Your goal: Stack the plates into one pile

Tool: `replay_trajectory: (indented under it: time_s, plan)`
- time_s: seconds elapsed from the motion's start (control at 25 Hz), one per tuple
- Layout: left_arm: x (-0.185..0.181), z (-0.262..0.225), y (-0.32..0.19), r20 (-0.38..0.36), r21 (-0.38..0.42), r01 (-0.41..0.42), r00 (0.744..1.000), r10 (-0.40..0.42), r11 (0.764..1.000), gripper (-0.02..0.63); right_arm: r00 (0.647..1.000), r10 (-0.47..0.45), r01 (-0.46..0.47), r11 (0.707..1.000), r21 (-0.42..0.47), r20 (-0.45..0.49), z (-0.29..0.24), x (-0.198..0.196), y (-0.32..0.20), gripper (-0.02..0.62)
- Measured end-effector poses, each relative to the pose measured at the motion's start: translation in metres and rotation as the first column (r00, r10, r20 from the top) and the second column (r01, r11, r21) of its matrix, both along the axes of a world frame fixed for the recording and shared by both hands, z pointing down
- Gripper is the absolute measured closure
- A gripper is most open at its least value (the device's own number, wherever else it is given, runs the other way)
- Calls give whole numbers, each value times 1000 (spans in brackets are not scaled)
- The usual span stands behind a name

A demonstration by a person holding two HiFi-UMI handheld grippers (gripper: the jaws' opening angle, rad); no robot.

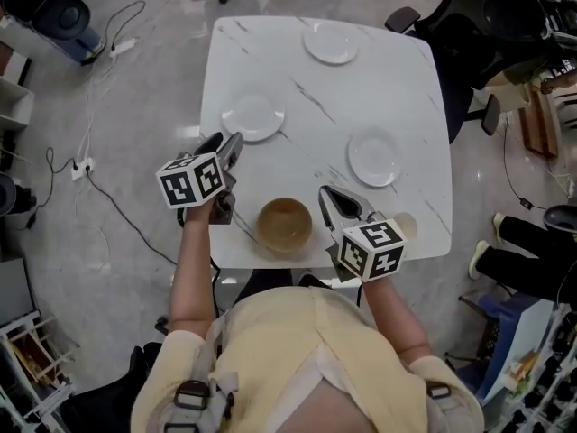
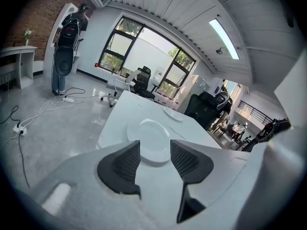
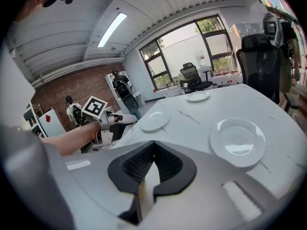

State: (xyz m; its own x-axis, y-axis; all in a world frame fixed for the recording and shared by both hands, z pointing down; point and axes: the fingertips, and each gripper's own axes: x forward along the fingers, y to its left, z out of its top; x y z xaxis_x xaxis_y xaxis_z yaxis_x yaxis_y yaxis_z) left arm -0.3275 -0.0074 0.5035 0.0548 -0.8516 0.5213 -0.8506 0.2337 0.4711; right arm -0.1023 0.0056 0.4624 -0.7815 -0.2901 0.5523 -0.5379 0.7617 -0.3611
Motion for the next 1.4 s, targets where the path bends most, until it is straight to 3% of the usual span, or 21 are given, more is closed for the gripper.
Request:
replay_trajectory:
  time_s: [0.32,0.92,1.12,1.4]
  plan:
    - [-24,23,-28,-18,-61,19,1000,-21,998,414,999,13,-14,1000,-19,-45,13,-16,-16,592]
    - [-41,54,-46,56,-196,20,998,-9,980,453,998,27,-30,998,-49,-52,17,-22,-22,592]
    - [-42,64,-47,127,-268,50,992,-16,962,477,1000,-7,6,998,-58,-26,12,-22,-28,592]
    - [-43,64,-47,152,-275,81,988,-40,958,479,997,-74,75,994,-83,19,1,-27,-33,592]
